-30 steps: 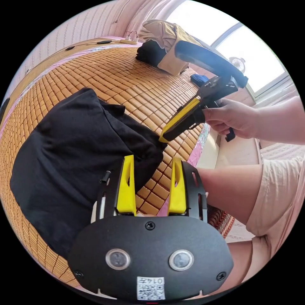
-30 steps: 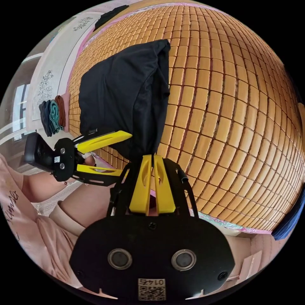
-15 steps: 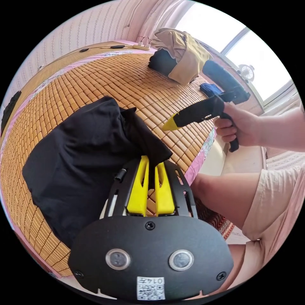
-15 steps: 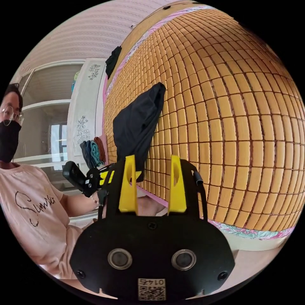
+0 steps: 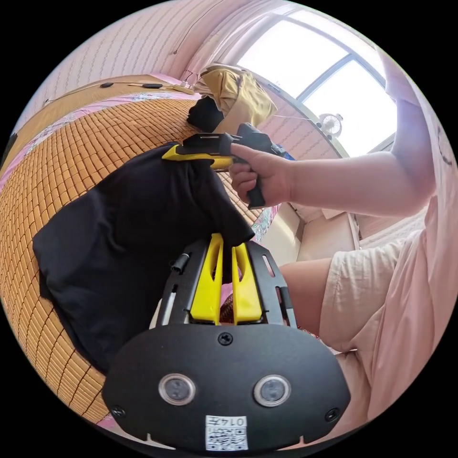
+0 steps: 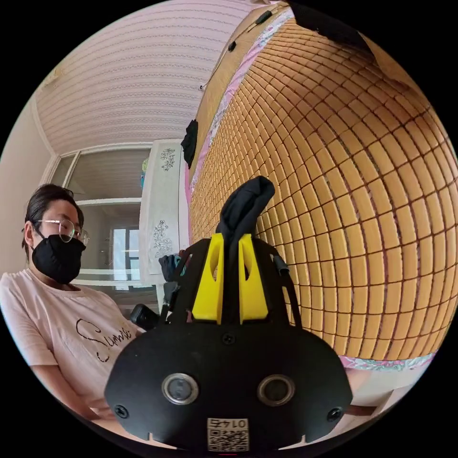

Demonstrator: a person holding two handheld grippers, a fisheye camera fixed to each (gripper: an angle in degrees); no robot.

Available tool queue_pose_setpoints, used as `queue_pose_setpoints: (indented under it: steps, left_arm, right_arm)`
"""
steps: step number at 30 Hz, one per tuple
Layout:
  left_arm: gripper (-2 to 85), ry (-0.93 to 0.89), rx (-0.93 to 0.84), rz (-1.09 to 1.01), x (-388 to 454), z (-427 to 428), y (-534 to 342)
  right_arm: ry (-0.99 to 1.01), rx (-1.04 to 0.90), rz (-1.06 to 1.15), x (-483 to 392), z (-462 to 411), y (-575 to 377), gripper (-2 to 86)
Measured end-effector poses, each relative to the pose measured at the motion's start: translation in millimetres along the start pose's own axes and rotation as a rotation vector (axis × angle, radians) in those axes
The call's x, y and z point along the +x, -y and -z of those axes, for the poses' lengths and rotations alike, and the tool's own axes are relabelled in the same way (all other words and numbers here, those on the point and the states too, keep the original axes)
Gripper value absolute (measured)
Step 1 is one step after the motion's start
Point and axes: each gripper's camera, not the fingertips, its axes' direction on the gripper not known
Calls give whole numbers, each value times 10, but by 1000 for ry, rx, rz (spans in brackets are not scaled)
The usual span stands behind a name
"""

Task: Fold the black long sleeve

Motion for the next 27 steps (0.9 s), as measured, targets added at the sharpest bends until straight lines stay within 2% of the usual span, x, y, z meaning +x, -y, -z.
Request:
queue_pose_setpoints:
  steps: [4,6,11,14,18,22,24,27]
  left_arm:
    - [0,-14,119,67,-90,245,-36]
    - [0,0,149,147,-215,393,-119]
    - [7,51,181,400,-584,696,-531]
    - [18,125,84,532,-789,650,-793]
    - [26,81,71,672,-975,700,-1051]
    - [9,121,54,748,-978,894,-1197]
    - [11,143,71,788,-972,1016,-1256]
    - [55,144,124,786,-946,1184,-1249]
  right_arm:
    - [-260,-87,203,-608,-89,97,54]
    - [-365,-199,338,-953,-526,176,65]
    - [-405,-428,535,-1231,-1897,118,114]
    - [-484,-589,566,-1156,-2653,16,127]
    - [-437,-577,656,-1416,-2847,-12,120]
    - [-579,-551,837,-1665,-2963,-27,120]
    - [-728,-597,915,-1601,-3220,-22,146]
    - [-712,-730,930,-1446,-3650,49,177]
